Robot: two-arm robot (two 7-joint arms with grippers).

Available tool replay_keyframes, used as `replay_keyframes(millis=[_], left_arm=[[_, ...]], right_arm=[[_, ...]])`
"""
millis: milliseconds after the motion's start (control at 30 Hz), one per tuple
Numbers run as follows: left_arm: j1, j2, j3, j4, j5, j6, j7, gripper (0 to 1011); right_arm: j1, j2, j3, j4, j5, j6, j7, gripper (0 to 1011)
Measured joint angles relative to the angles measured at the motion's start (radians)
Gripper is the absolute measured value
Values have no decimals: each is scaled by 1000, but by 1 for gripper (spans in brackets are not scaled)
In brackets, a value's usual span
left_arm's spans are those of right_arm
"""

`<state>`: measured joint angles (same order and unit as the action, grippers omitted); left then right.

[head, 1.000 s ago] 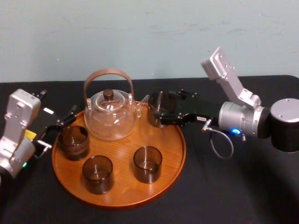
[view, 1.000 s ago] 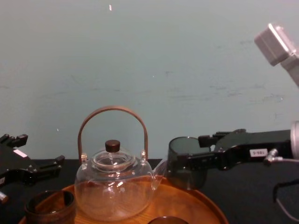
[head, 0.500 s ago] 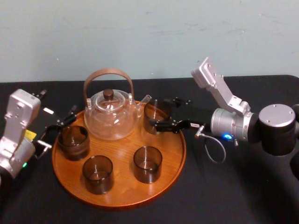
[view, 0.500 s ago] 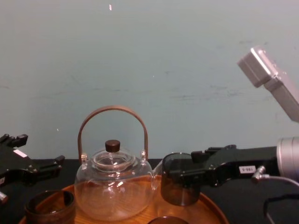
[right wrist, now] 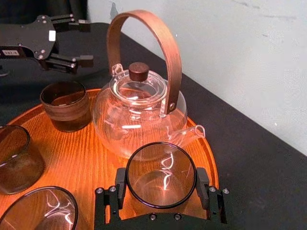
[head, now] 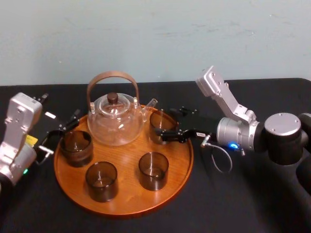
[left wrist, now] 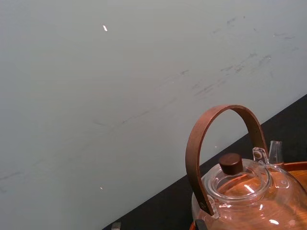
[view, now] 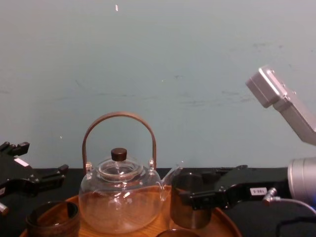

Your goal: Pick up the glass from the table and place it on the tray.

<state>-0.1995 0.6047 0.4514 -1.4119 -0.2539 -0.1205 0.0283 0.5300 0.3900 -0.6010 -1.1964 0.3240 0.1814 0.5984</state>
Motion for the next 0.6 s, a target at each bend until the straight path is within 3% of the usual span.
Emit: replay_keyframes(millis=[600], left_arm=[[0, 0, 0, 0, 0, 0, 0, 1001]], right_arm=[[-3, -8, 0, 32, -26, -5, -1, 883]])
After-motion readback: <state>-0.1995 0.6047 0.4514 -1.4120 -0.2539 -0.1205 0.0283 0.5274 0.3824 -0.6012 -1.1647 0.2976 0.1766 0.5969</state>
